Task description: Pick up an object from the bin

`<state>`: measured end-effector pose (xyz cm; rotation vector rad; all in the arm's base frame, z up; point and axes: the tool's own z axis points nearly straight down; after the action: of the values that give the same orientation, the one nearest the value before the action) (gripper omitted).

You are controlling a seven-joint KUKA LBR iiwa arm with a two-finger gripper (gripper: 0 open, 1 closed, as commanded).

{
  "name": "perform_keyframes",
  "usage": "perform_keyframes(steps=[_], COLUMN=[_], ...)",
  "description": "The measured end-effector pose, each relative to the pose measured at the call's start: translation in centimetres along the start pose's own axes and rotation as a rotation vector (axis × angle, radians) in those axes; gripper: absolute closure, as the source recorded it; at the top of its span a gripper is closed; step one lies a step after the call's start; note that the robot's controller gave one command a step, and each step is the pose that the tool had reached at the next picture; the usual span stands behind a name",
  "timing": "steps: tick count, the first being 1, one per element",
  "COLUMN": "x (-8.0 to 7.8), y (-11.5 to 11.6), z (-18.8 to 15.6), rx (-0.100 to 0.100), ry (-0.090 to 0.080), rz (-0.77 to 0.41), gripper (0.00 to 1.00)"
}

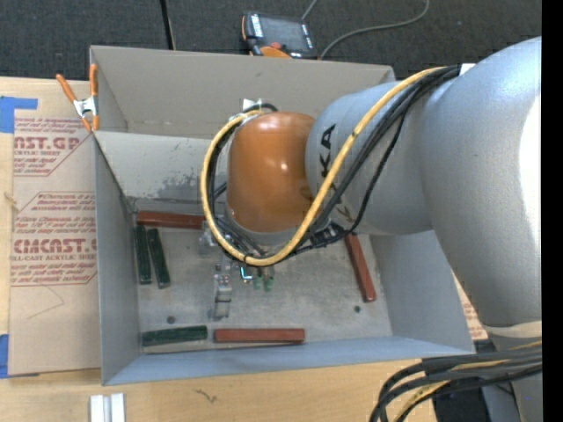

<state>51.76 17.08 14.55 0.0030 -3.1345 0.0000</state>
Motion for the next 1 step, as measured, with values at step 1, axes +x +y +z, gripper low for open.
perform_keyframes(steps=[1], x=[3.56], y=[0.69], z=[7.69], rx=[-0.003], ry=[-0.018], rz=[-0.101], gripper=[0.00])
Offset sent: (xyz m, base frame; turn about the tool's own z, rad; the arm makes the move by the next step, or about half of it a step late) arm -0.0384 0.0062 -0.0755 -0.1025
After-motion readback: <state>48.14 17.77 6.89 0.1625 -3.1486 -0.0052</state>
